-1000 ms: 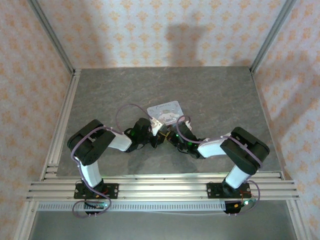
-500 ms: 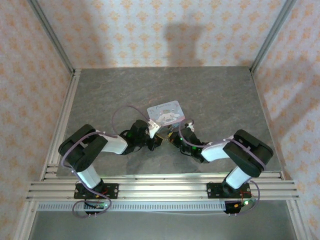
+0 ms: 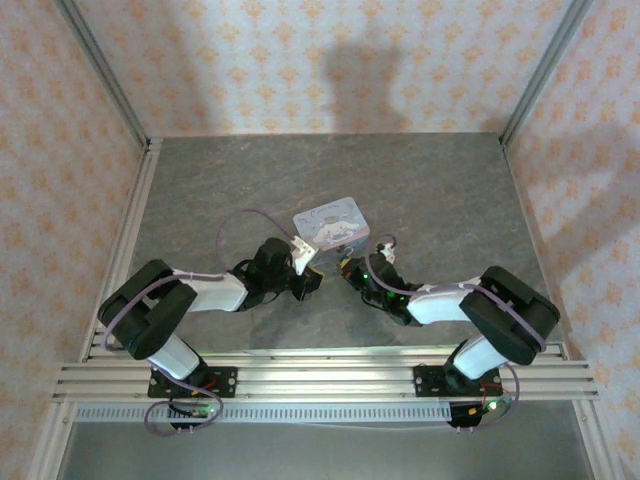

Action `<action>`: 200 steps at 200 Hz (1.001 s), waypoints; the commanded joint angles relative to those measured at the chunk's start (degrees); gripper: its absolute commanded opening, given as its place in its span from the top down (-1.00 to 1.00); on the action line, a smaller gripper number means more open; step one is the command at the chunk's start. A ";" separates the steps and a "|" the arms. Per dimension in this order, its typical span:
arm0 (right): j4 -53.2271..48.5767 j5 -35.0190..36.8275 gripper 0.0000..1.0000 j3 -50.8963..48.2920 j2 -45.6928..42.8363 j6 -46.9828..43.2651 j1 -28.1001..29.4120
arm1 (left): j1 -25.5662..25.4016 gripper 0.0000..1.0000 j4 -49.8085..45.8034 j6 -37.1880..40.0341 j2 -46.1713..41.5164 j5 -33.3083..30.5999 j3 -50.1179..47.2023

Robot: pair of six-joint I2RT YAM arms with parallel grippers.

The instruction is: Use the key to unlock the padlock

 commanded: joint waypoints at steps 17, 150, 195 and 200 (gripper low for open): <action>-7.14 4.12 1.00 2.52 -3.40 4.20 0.34 | 1.23 0.76 -4.33 1.06 -4.10 -2.41 -0.73; -34.63 -22.70 1.00 12.93 -11.53 -17.21 3.78 | 3.53 -0.01 -36.97 -4.47 -28.83 -28.92 3.92; -26.84 -34.30 1.00 15.27 2.02 -19.92 6.67 | 3.87 -0.55 -45.38 -9.50 -34.43 -35.75 3.03; -27.00 -34.48 1.00 15.41 2.93 -20.26 6.67 | 3.84 -0.56 -45.86 -9.75 -34.95 -35.87 2.87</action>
